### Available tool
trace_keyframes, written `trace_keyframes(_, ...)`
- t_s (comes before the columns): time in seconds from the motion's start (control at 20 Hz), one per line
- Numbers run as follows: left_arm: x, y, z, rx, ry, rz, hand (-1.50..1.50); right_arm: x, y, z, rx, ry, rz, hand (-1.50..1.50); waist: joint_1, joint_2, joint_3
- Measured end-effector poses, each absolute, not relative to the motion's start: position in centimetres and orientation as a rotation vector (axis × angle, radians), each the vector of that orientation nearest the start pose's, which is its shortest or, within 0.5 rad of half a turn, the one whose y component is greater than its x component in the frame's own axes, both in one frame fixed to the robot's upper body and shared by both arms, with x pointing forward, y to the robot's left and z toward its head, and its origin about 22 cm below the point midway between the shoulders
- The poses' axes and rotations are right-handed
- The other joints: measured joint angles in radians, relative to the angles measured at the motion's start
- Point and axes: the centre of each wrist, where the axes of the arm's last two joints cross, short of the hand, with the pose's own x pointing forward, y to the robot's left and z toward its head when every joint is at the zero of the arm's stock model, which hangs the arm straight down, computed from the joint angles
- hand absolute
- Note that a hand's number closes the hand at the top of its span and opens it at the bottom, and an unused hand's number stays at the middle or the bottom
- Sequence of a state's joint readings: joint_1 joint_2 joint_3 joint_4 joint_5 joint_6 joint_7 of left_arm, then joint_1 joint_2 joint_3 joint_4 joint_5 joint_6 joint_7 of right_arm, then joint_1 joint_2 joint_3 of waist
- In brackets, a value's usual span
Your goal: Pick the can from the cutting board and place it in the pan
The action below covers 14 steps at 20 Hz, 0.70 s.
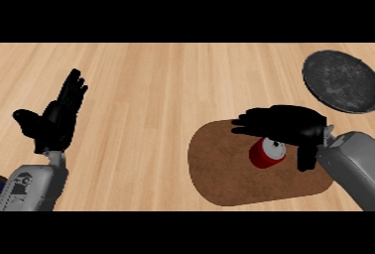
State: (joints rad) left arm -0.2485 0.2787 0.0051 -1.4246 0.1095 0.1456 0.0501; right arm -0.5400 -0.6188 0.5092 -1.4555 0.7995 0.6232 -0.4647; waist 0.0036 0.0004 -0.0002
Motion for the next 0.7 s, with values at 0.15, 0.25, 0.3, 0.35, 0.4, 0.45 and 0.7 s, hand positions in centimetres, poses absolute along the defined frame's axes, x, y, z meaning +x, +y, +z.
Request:
trace_keyframes(0.15, 30.1, 27.7, 5.2, 0.205, -1.615, -0.051, 0.0, 32.7, -21.8, 10.4, -0.177, -1.296, 2.144, -1.5, 0.001, 0.0, 0.0)
trace_keyframes(0.25, 29.8, 27.2, 5.3, 0.206, -1.614, -0.048, 0.0, 32.8, -21.4, 9.9, -0.184, -1.281, 2.15, -1.5, 0.002, 0.0, 0.0)
trace_keyframes(0.3, 29.6, 27.5, 5.4, 0.204, -1.616, -0.05, 0.0, 32.6, -21.3, 9.7, -0.184, -1.274, 2.154, -1.5, 0.001, 0.0, 0.0)
trace_keyframes(0.35, 29.7, 27.9, 5.9, 0.207, -1.615, -0.05, 0.0, 32.7, -21.4, 9.4, -0.187, -1.262, 2.161, -1.5, 0.002, 0.0, 0.0)
trace_keyframes(0.4, 29.7, 27.7, 5.8, 0.209, -1.616, -0.051, 0.0, 32.7, -21.1, 9.5, -0.19, -1.256, 2.164, -1.5, 0.001, 0.0, 0.0)
trace_keyframes(0.45, 29.9, 27.4, 5.4, 0.21, -1.619, -0.051, 0.0, 32.7, -20.7, 9.1, -0.19, -1.244, 2.168, -1.5, 0.001, 0.0, 0.0)
trace_keyframes(0.7, 29.8, 27.3, 4.9, 0.201, -1.619, -0.056, 0.0, 33.0, -20.2, 7.7, -0.135, -1.247, 2.221, 1.5, 0.001, -0.003, -0.004)
